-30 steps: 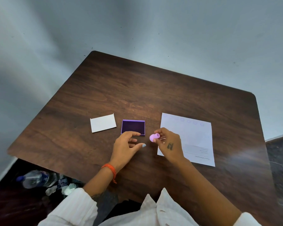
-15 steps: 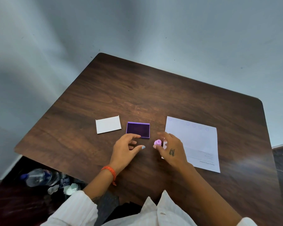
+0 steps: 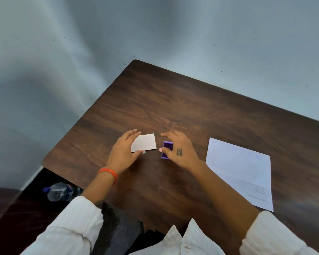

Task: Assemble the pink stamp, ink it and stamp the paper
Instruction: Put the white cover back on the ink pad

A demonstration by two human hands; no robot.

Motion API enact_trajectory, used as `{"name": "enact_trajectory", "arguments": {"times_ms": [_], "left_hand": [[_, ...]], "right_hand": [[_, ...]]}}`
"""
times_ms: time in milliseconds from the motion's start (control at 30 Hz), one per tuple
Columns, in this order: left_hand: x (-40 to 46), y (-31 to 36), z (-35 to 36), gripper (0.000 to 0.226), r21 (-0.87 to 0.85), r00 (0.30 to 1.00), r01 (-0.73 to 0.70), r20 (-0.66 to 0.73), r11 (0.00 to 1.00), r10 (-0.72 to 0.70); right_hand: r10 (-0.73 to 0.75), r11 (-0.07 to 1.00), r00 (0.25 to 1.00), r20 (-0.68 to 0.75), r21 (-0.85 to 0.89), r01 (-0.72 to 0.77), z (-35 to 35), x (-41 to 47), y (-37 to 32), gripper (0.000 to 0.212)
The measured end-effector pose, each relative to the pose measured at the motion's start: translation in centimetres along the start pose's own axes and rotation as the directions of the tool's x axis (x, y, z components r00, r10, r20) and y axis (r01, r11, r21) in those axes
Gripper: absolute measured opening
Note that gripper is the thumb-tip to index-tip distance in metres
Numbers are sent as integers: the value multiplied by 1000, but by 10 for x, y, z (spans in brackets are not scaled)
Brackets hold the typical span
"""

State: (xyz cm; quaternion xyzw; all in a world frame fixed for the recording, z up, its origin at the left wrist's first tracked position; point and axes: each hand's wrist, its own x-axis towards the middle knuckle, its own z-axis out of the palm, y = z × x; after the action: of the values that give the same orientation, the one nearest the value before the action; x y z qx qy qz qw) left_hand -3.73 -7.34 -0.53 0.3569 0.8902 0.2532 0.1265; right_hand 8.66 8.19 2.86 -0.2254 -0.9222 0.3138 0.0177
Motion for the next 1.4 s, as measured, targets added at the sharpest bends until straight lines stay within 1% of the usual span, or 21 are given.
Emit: {"name": "enact_trajectory", "arguments": {"times_ms": [67,167,300,400,500,600,733,900,1033,1167,1400], "left_hand": [[6,-8,-1,74,36,997,-8,73,999,5],[13,-17,0,81,76,986,-49,163,996,36],[20,-24,0,85,74,969,-48,246,996,29],[22,-25,-1,80,60,963,-60,267,996,42],[24,-26,-1,73,44,968,-79,243,996,66],[24,-29,0,70,27,971,-86,226,996,78],[26,-28,-2,69,56,964,-121,243,991,104],[31,-8,-9,67,61,958,-210,212,976,193],[37,20,-6,66,76,937,-283,235,956,259],[37,47,6,66,49,909,-333,282,942,307],[31,68,25,69,52,879,-350,363,935,309]], "right_hand": [[-37,998,997,74,-49,41,8,13,-5,55],[-50,988,983,178,-136,75,20,29,-9,65],[-72,959,952,296,-242,148,30,46,-10,77],[-78,927,922,379,-312,207,29,55,-12,79],[-55,930,908,416,-310,198,28,60,-12,76],[-57,924,908,416,-323,206,27,61,-13,72],[-72,909,902,425,-345,235,25,61,-13,71],[-111,919,936,336,-324,225,3,49,-3,68],[-92,938,963,255,-302,170,-19,32,14,67],[-21,955,982,187,-285,75,-33,10,32,65],[70,965,982,173,-260,-23,-33,-15,57,66]]}}
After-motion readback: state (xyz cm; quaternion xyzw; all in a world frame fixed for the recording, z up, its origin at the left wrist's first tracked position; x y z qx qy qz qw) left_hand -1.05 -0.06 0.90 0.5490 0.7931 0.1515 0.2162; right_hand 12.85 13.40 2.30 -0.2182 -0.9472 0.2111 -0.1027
